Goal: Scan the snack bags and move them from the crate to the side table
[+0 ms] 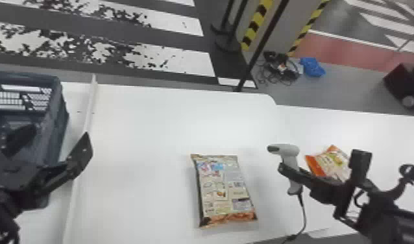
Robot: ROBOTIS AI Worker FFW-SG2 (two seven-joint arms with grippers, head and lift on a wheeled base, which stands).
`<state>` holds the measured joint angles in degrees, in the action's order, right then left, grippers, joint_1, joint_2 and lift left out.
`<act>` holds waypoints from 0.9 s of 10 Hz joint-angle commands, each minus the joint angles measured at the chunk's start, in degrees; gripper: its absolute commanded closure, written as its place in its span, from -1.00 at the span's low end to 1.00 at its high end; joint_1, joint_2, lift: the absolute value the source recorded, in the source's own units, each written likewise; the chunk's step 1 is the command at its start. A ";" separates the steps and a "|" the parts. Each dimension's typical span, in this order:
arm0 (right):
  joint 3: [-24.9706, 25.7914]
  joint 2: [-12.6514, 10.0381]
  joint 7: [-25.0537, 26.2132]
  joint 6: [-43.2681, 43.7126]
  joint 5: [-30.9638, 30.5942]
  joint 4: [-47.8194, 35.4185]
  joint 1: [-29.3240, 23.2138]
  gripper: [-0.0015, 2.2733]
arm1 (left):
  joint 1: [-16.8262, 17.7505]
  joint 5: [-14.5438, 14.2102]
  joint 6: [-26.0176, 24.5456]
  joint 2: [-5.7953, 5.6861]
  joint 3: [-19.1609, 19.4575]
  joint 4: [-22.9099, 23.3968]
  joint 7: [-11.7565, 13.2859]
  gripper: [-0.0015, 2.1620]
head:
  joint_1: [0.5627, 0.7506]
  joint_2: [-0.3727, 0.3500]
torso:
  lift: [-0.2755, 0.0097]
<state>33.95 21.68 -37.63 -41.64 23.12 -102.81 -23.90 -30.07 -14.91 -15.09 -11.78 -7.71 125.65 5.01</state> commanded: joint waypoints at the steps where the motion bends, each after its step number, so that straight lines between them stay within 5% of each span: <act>1: -0.64 2.06 0.45 0.02 -2.11 6.21 4.83 0.88 | 0.80 0.67 -1.75 0.00 -1.08 -0.15 0.00 -0.97 | 0.41 -0.94 | 0.32; 3: -4.68 4.43 0.45 5.99 -4.31 16.85 9.49 0.88 | 0.36 1.02 -1.75 0.00 -1.78 0.20 0.00 -0.97 | 0.41 -0.94 | 0.32; 7: -11.10 4.60 0.89 11.27 -10.02 25.11 14.14 0.80 | -0.70 1.90 -1.75 0.00 -2.57 0.73 -0.09 -0.97 | 0.41 -0.94 | 0.32; 8: -11.19 4.69 1.59 12.85 -10.20 25.02 13.88 0.26 | -0.78 2.17 -1.75 0.00 -2.84 0.73 -0.09 -0.97 | 0.41 -0.94 | 0.32; 9: -10.75 4.87 2.29 13.55 -10.11 24.32 13.18 -0.91 | -0.78 2.25 -1.75 0.00 -3.01 0.91 -0.09 -0.97 | 0.41 -0.94 | 0.32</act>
<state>22.97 26.43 -35.43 -28.60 12.99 -78.08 -10.35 -30.84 -12.71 -16.83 -11.78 -10.57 126.46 4.93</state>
